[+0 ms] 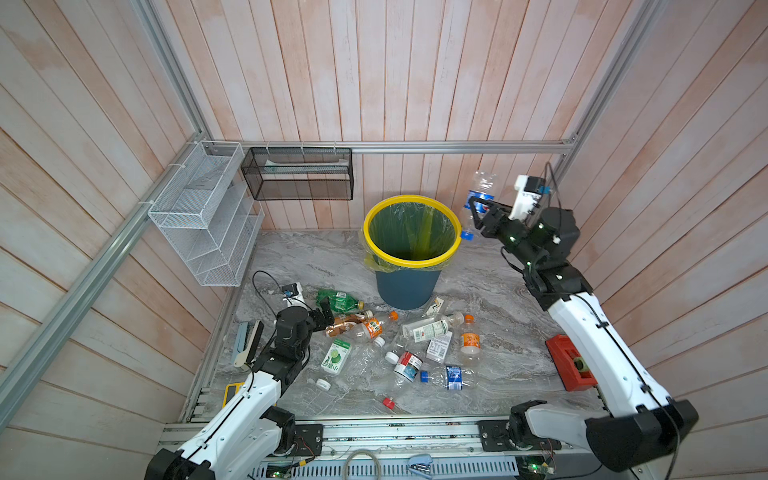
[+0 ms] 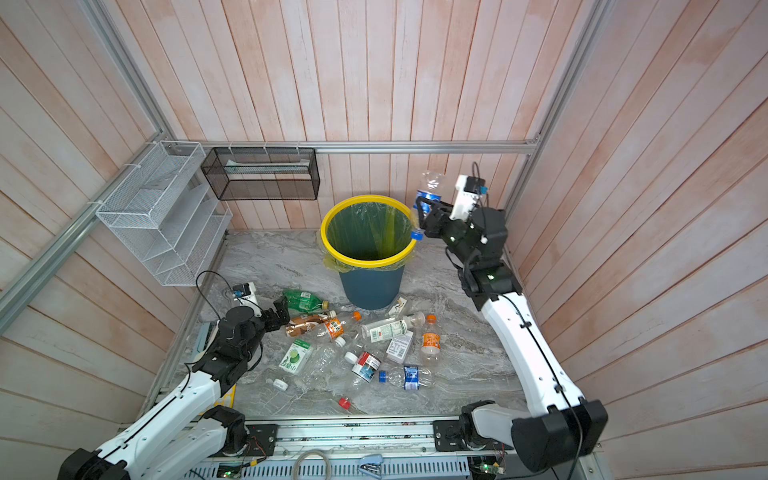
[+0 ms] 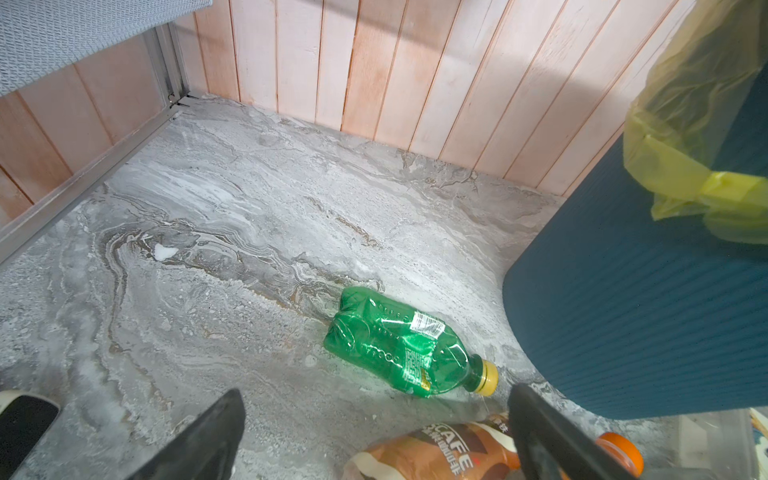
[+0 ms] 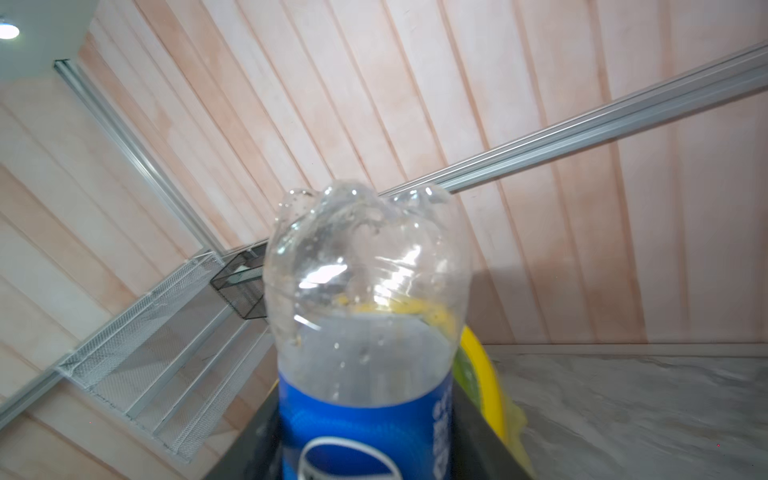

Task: Throw the plastic bottles in the bin
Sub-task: 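Lift the Pepsi bottle over the bin and release it with the right gripper, then grasp the clear tea bottle with the left gripper while the right gripper withdraws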

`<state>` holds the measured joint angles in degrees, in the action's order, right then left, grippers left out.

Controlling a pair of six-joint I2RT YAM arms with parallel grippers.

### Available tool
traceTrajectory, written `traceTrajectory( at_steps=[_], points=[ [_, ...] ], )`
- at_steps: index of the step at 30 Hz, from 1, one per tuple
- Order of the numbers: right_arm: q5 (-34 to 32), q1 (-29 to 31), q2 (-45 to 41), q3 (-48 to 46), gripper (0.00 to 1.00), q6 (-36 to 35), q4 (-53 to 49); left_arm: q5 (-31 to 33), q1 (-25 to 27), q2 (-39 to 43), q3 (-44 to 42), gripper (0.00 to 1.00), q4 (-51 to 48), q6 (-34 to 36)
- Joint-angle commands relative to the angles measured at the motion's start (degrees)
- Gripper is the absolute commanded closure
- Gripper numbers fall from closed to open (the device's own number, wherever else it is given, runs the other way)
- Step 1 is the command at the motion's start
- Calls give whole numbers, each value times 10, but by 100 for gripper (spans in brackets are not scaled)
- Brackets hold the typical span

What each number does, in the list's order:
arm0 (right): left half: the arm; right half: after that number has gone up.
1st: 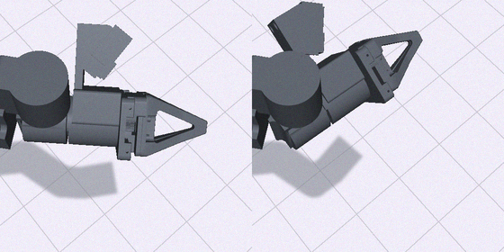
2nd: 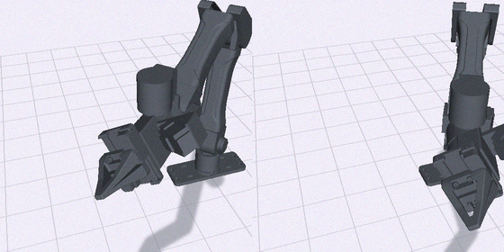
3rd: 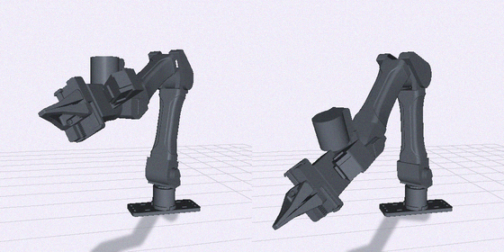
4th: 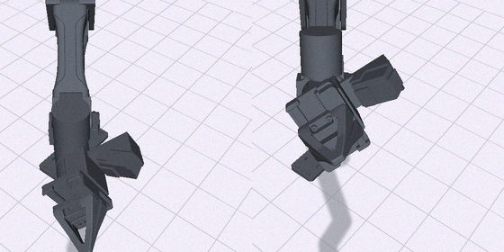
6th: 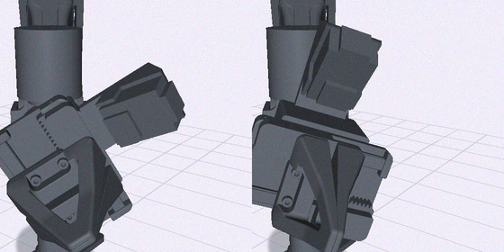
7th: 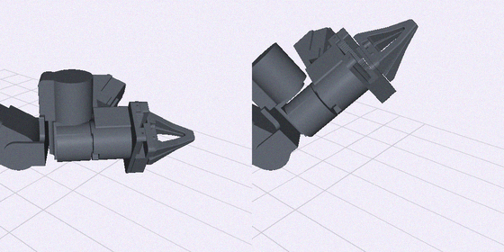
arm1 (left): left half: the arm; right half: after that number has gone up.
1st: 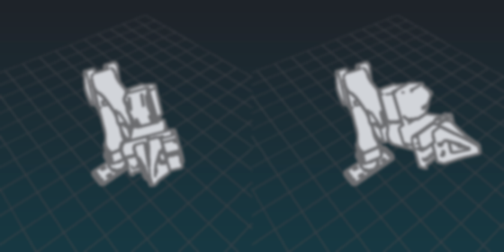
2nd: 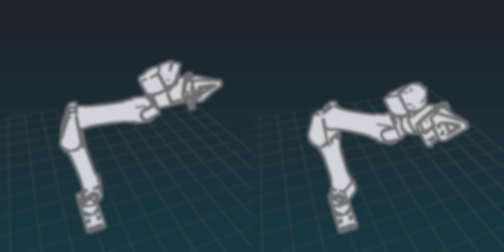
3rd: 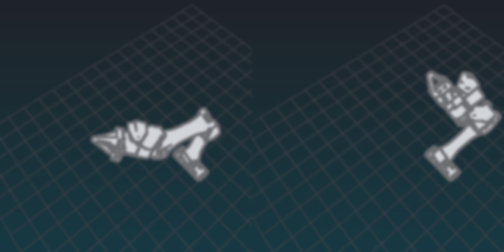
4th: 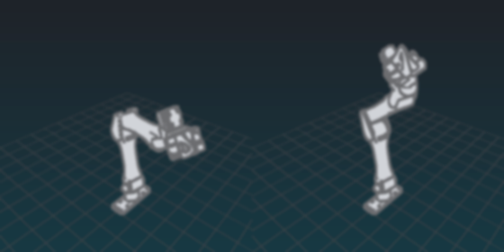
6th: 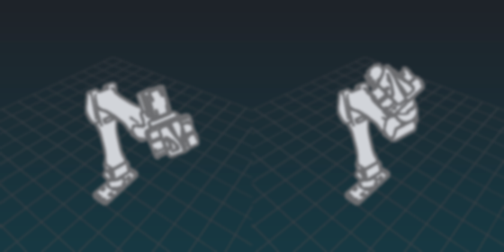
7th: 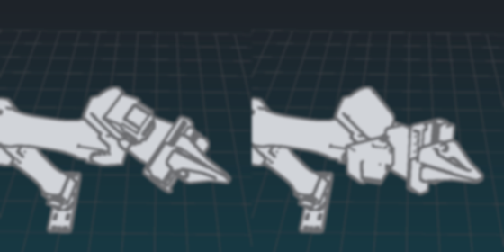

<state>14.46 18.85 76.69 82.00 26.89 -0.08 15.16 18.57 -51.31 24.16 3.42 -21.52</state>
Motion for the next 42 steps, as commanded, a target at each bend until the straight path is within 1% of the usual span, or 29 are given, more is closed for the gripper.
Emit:
traceTrajectory(
  at_steps=[1, 3, 4, 7, 12, 18, 21, 24, 28, 31, 35, 38, 42],
  points=[
    [17, 16, 51, 65, 22, -62, -99, -9, 3, -12, 28, 0, -37, -11],
    [-46, 16, 43, 69, 6, -74, -114, -8, 3, -14, 35, 0, -50, -15],
    [-77, 15, 29, 58, 0, -77, -107, -8, 3, -14, 36, 0, -54, -15],
    [-95, 9, -21, 21, 0, -81, -79, -11, 3, -9, 38, 0, -58, -13],
    [-125, 3, -60, -6, 0, -93, -93, -17, 3, -13, 43, 0, -61, -11],
    [-112, -26, -99, -73, 0, -83, -78, -38, 3, -19, 50, 1, -80, 5],
    [-114, -43, -117, -130, 1, -74, -72, -47, 4, -22, 49, 3, -89, 17],
    [-124, -55, -138, -184, 1, -69, -70, -61, 4, -30, 51, 4, -93, 31],
    [-133, -67, -164, -261, 0, -51, -71, -79, 9, -49, 63, 4, -101, 31],
    [-131, -70, -181, -327, 1, -23, -67, -76, 31, -55, 68, 4, -87, 38],
    [-137, -75, -201, -405, 0, 7, -60, -65, 81, -57, 78, 1, -65, 73],
    [-140, -92, -215, -450, 0, 24, -54, -32, 134, -62, 102, 0, -67, 109],
    [-129, -118, -232, -494, 0, 37, -42, 45, 238, -78, 146, 0, -74, 167]
  ],
)
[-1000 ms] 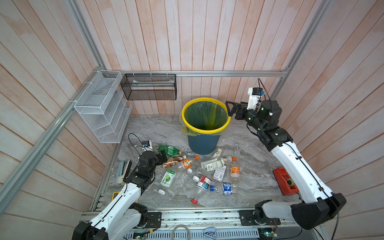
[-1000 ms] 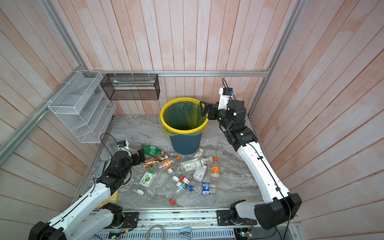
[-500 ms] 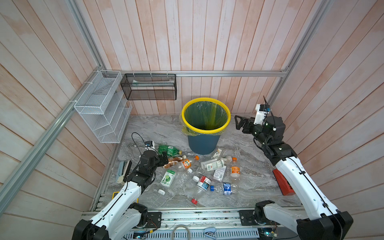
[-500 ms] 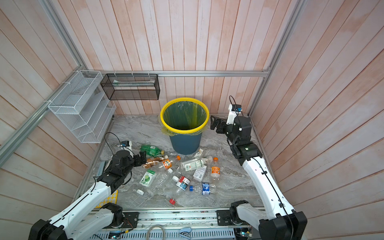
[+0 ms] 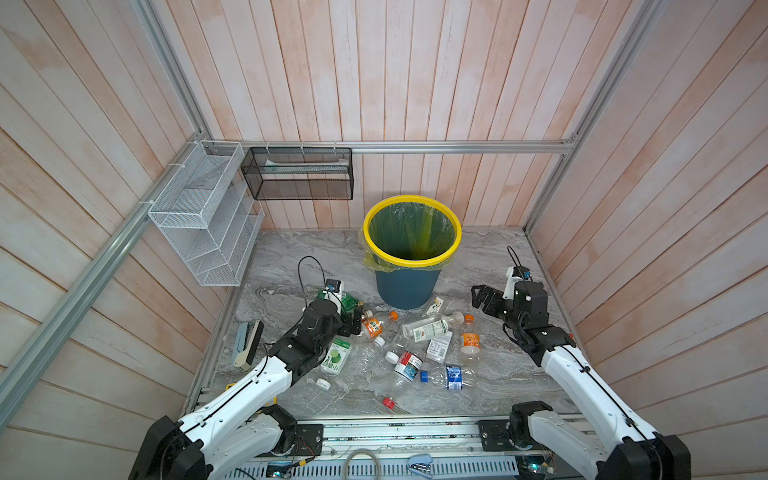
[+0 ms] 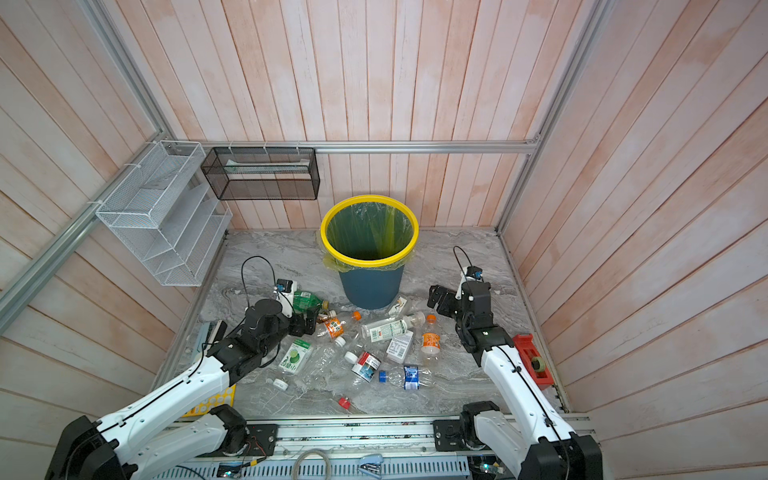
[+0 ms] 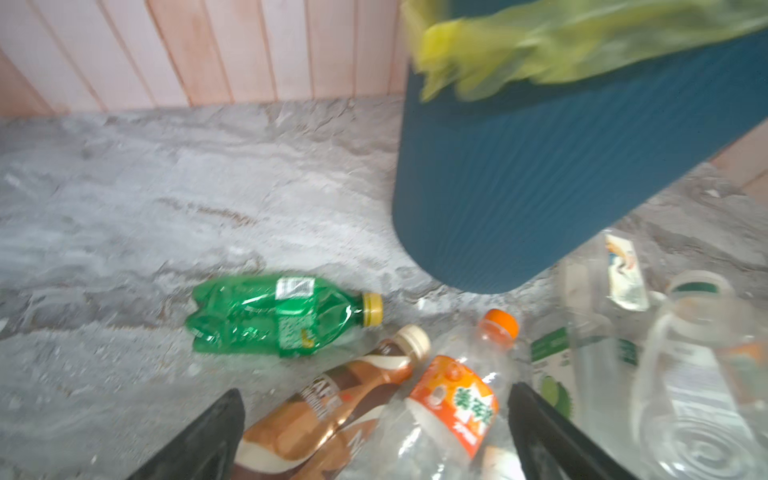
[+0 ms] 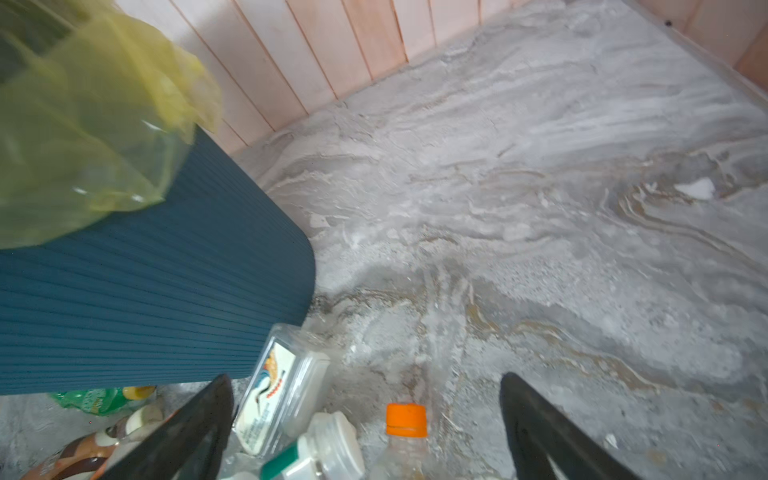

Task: Throw the plastic bottles in the bin
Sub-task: 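Grasp the clear tea bottle with the left gripper while the right gripper withdraws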

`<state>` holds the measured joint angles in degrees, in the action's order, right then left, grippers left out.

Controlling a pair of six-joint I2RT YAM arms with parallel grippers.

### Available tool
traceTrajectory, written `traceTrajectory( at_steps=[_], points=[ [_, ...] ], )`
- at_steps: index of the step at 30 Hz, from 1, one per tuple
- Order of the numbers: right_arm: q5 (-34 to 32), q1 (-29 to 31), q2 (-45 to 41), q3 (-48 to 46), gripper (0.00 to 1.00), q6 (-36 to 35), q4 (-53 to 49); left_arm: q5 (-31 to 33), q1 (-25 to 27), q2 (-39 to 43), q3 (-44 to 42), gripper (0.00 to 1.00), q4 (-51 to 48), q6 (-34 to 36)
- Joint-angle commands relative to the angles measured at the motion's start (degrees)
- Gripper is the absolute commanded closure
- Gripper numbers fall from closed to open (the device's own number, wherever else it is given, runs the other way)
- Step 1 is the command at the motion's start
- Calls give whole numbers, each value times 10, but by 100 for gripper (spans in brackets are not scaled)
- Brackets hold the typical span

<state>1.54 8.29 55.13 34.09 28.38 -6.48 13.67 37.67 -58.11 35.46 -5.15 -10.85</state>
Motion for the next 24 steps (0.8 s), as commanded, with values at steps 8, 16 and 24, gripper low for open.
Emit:
traceTrajectory(
  at_steps=[8, 16, 24],
  points=[
    [-18, -28, -24, -31, 0, 15, 18, 160, 226, -127, 141, 0, -30, 209],
    [-5, -58, -24, -51, 0, 11, 23, 185, 318, -284, 247, 0, -78, 302],
    [3, -76, -39, -77, 1, 5, 29, 149, 330, -377, 317, 0, -120, 346]
  ],
)
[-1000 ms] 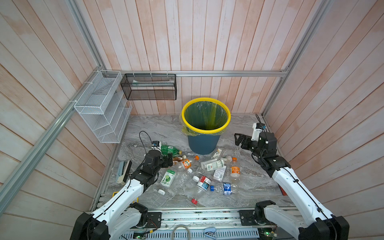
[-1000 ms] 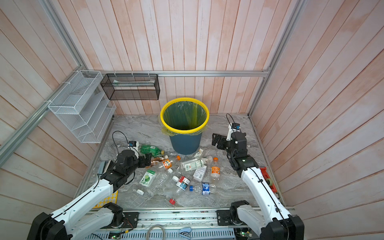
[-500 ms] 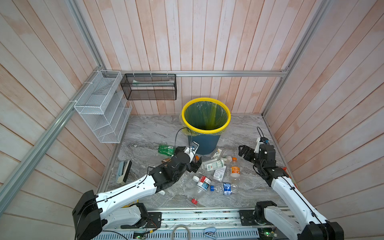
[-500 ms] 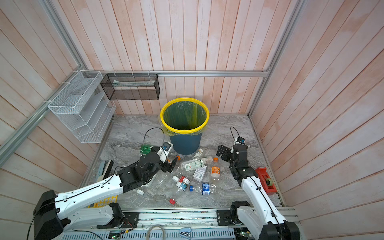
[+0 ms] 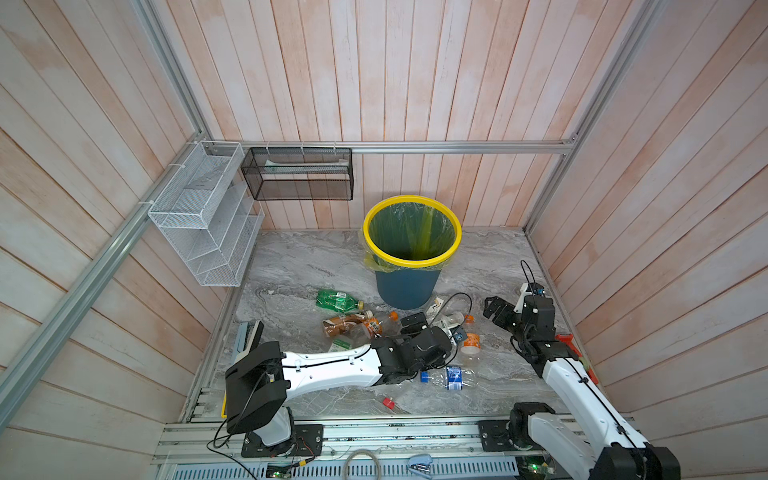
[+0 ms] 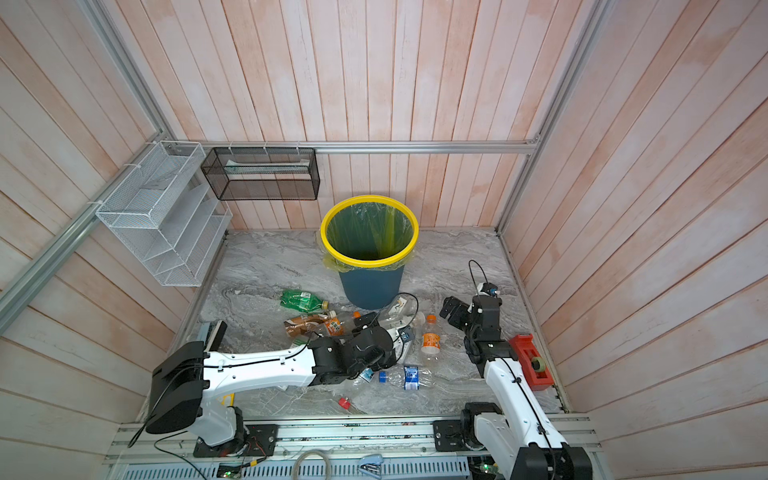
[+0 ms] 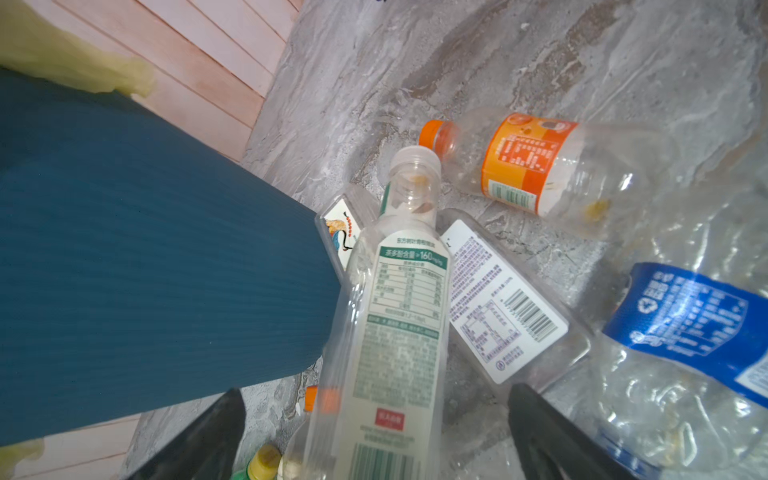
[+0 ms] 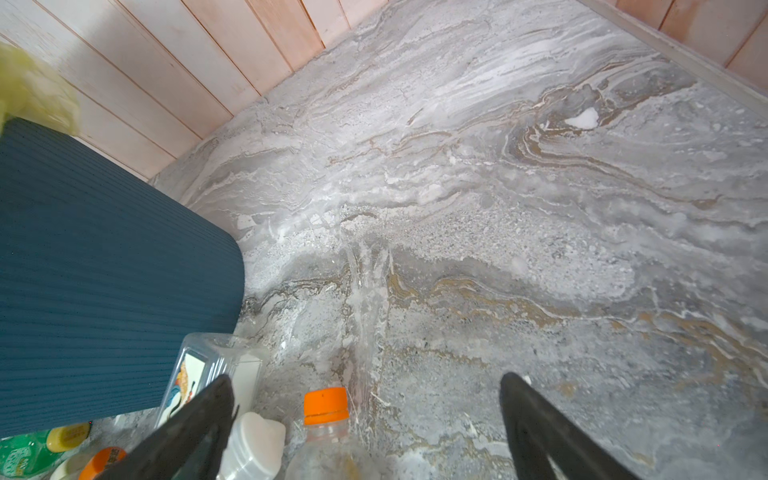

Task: Throw the plastic bottles in the bin
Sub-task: 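Grasp the clear tea bottle with the left gripper while the right gripper withdraws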

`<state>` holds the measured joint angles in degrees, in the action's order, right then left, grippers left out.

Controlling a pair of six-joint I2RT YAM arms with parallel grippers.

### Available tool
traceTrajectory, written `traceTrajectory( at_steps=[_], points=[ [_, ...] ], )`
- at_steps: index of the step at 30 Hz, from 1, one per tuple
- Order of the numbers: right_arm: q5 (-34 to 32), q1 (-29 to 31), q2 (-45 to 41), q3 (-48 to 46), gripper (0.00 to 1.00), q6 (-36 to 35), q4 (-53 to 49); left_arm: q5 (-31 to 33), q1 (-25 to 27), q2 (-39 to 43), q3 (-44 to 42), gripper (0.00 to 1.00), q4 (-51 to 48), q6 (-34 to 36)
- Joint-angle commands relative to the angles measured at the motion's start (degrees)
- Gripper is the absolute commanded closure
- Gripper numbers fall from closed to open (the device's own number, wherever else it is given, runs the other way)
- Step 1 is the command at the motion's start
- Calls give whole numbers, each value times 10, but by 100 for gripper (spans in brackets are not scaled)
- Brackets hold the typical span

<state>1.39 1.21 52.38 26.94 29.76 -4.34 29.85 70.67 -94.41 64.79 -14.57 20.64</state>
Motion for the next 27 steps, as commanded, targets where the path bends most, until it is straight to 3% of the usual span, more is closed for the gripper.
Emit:
traceTrajectory(
  at_steps=[1, 18, 27],
  points=[
    [5, -6, -13, -8, 1, -10, 8, -14, 0, -23, 30, 0, -32, 35],
    [17, -13, -10, -17, 1, -27, 19, -47, -36, -128, 137, 3, -127, 57],
    [18, -16, -8, -17, 1, -32, 22, -52, -47, -155, 159, 12, -145, 62]
  ],
)
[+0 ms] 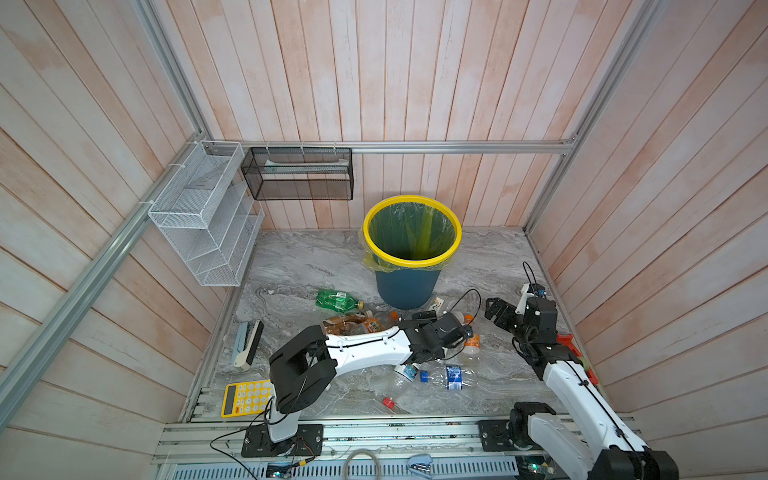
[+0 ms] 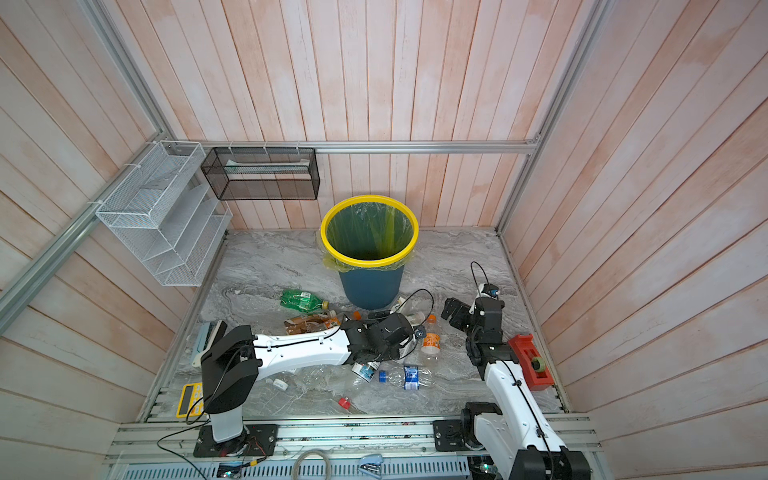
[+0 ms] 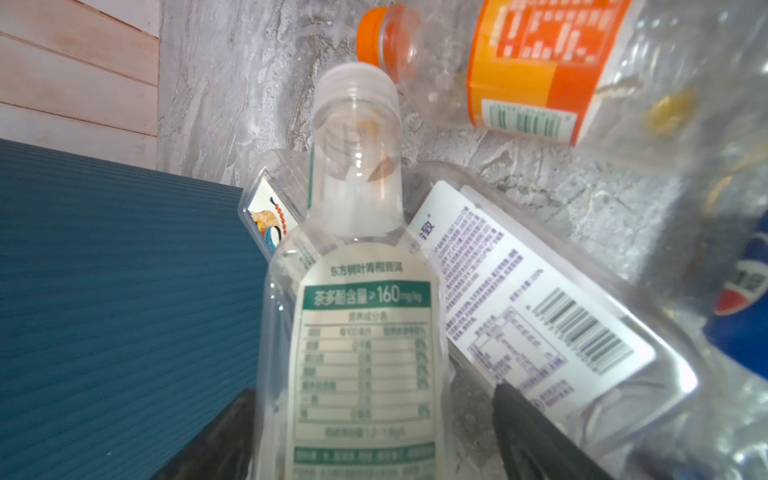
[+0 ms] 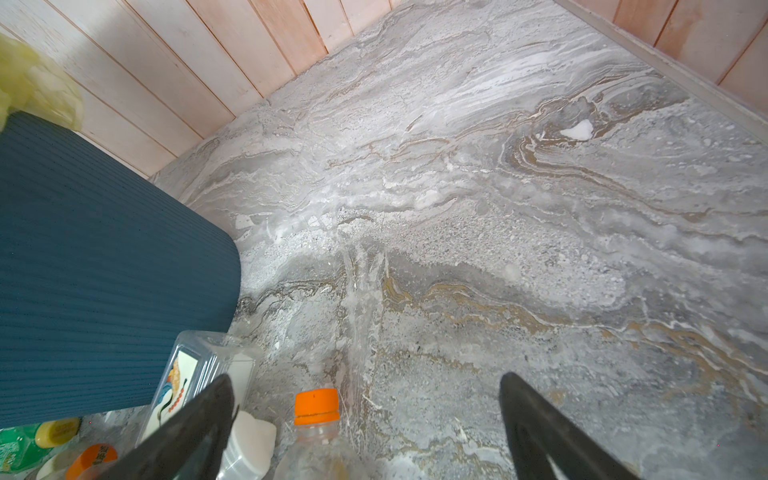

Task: Throw the plastic bottles in the bin
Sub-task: 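Grasp the clear tea bottle with the left gripper while the right gripper withdraws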

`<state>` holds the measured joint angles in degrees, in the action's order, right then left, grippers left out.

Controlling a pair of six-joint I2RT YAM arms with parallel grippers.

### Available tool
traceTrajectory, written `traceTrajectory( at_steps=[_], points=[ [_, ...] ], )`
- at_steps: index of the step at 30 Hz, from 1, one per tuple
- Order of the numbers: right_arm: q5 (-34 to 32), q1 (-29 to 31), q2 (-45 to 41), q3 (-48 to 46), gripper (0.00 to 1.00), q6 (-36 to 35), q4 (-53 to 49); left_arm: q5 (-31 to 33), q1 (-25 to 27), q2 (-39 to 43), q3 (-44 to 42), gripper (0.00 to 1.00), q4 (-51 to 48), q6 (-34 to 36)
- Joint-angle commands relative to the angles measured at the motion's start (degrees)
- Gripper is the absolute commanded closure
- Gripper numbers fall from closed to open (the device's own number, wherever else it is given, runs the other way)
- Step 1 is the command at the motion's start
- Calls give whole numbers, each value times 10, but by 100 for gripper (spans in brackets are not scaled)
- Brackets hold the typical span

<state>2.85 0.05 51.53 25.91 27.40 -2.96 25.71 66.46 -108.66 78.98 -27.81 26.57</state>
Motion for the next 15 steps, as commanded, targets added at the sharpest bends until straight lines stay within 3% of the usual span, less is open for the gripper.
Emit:
traceTrajectory(
  at_steps=[1, 15],
  points=[
    [3, -4, 0, -7, 1, -9, 8, -11, -6, -15, 20, 12, -16, 2],
    [5, -7, -9, -8, 1, -5, 8, -12, -8, -20, 33, 38, -17, 0]
  ],
)
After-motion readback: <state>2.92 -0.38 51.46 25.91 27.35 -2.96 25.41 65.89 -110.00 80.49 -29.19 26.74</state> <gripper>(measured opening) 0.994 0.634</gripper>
